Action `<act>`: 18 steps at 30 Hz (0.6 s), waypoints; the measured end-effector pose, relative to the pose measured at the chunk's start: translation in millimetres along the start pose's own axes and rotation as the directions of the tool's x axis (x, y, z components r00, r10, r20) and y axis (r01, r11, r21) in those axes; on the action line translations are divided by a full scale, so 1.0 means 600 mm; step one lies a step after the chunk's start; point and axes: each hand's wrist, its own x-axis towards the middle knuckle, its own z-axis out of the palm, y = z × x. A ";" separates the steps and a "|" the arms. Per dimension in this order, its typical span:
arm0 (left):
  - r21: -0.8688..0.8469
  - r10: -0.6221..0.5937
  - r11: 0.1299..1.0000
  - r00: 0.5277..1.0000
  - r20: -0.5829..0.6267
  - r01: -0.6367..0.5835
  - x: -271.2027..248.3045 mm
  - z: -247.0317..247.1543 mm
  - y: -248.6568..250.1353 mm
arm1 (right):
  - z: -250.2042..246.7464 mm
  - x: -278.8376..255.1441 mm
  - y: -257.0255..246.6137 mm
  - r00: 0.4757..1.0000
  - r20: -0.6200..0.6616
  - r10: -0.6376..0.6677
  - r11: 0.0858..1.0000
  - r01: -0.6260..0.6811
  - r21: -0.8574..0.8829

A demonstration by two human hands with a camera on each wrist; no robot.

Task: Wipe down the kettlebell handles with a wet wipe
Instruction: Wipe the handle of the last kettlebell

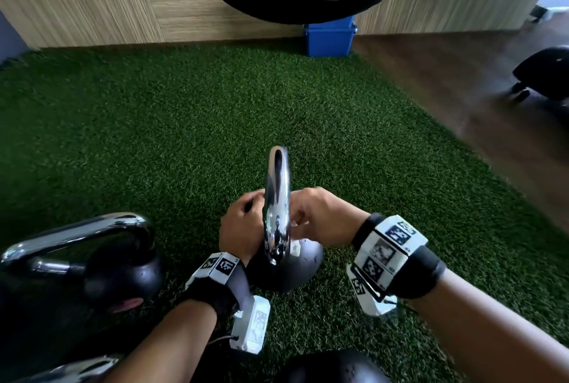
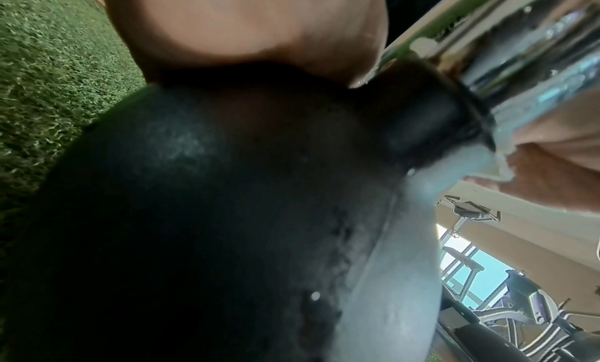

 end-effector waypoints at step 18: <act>-0.015 -0.027 1.000 1.000 0.007 0.027 0.003 -0.002 0.003 | -0.025 0.012 -0.002 0.982 0.191 0.006 0.931 -0.076 0.358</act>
